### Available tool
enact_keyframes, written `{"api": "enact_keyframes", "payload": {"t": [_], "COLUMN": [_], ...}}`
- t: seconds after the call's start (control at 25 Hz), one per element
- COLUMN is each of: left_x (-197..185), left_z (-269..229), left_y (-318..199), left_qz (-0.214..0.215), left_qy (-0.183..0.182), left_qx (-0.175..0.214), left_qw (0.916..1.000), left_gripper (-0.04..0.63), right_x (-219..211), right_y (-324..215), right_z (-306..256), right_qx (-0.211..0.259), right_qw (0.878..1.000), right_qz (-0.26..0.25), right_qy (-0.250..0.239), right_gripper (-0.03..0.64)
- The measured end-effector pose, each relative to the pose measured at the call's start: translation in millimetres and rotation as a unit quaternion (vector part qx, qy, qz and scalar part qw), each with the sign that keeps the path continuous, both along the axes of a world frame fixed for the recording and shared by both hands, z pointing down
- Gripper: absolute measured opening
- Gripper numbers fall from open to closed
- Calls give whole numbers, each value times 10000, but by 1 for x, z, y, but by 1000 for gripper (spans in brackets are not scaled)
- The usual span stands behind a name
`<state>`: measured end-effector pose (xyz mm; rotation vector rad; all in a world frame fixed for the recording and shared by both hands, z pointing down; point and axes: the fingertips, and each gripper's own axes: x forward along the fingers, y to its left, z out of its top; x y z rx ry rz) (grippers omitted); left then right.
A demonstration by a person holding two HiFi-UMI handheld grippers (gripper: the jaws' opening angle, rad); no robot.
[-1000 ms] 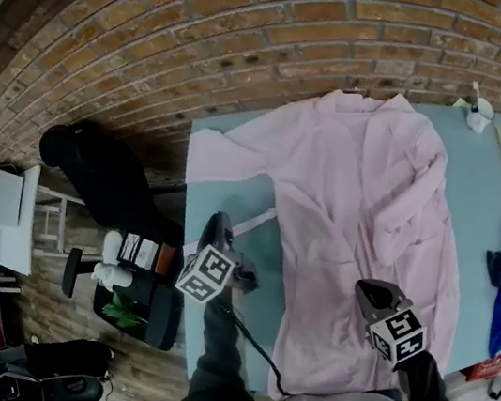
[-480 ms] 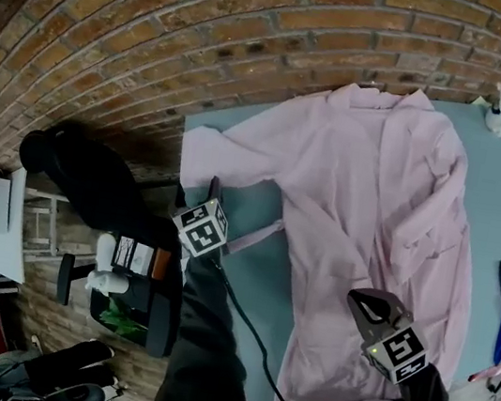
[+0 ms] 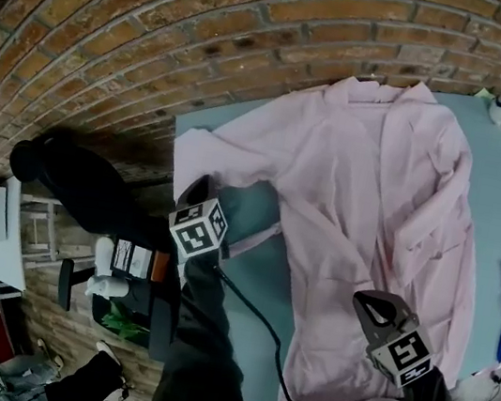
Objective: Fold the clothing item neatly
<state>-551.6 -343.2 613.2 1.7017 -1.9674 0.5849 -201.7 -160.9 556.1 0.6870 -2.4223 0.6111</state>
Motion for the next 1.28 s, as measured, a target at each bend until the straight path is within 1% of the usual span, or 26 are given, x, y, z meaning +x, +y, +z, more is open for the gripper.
{"api": "enact_keyframes", "payload": {"t": [0.04, 0.12, 0.16, 0.24, 0.32, 0.36, 0.4, 0.48, 0.52, 0.56, 0.6, 0.64, 0.68, 0.72, 0.76, 0.84, 0.88, 0.92, 0.96, 1.0, 1.04, 1.08, 1.12, 1.16, 1.2, 1.28], "left_x": [1, 6, 14, 45, 84, 105, 129, 180, 200, 212, 215, 207, 191, 170, 148, 111, 99, 92, 90, 91, 94, 96, 99, 101, 103, 107], "left_z": [-13, -47, -66, -99, -116, -121, -123, -118, -108, -95, -82, -71, -62, -52, -40, -9, 4, 14, 22, 26, 28, 28, 27, 26, 24, 16], "left_y": [4, 9, 11, 13, 12, 13, 15, 21, 26, 33, 44, 56, 70, 82, 91, 95, 93, 90, 88, 85, 81, 78, 76, 75, 75, 78], "left_qz": [-110, -141, -38, 382, 918, 1173, 1415, 1825, 1960, 1995, 1883, 1617, 1240, 810, 381, -315, -543, -681, -715, -646, -516, -382, -272, -188, -122, -29], "left_qy": [95, -125, -247, -345, -371, -278, -59, 573, 826, 977, 1027, 995, 919, 848, 834, 987, 1051, 1049, 957, 770, 554, 400, 329, 297, 262, 182], "left_qx": [253, 737, 959, 1308, 1437, 1449, 1465, 1440, 1307, 1107, 926, 827, 805, 804, 767, 488, 230, -94, -420, -660, -765, -762, -730, -708, -682, -520], "left_qw": [9996, 9971, 9951, 9901, 9847, 9821, 9790, 9709, 9683, 9687, 9723, 9783, 9847, 9898, 9928, 9934, 9927, 9921, 9920, 9927, 9942, 9956, 9964, 9969, 9973, 9985], "left_gripper": [11, 11, 11, 11, 11, 11, 12, 13, 31, 128, 231, 258, 301, 315, 335, 344, 364, 358, 374, 390, 387, 344, 330, 261, 43, 34], "right_x": [1, 4, 6, 13, 20, 22, 26, 34, 38, 39, 39, 38, 38, 38, 40, 44, 45, 45, 45, 45, 46, 47, 49, 51, 55, 64], "right_y": [-1, -3, -4, -4, -2, -1, 1, 3, 4, 6, 7, 7, 7, 6, 6, 6, 7, 8, 10, 10, 11, 11, 12, 12, 12, 14], "right_z": [0, -2, -2, -1, -1, -2, -1, 5, 8, 10, 10, 9, 7, 6, 7, 10, 11, 11, 11, 10, 7, 6, 4, 3, 2, -1], "right_qx": [-15, -37, -18, 62, 68, 46, 27, -21, -54, -83, -95, -81, -45, -13, -7, -68, -86, -87, -72, -38, -3, 20, 39, 59, 82, 111], "right_qw": [10000, 9999, 9999, 9999, 9999, 9999, 9999, 9998, 9997, 9996, 9996, 9997, 9998, 9998, 9998, 9998, 9997, 9997, 9998, 9998, 9998, 9998, 9997, 9996, 9994, 9991], "right_qz": [27, 99, 116, 107, 128, 148, 166, 214, 243, 259, 252, 229, 204, 187, 179, 193, 206, 208, 200, 196, 203, 222, 253, 289, 329, 415], "right_qy": [-6, -41, -46, -18, 1, 0, 6, 29, 34, 34, 35, 40, 43, 40, 39, 54, 58, 57, 52, 40, 22, 6, -5, -11, -13, 0], "right_gripper": [2, 2, 2, 1, 1, 1, 1, 1, 1, 1, 1, 2, 0, 2, 2, 1, 1, 2, 2, 1, 1, 2, 2, 2, 2, 2]}}
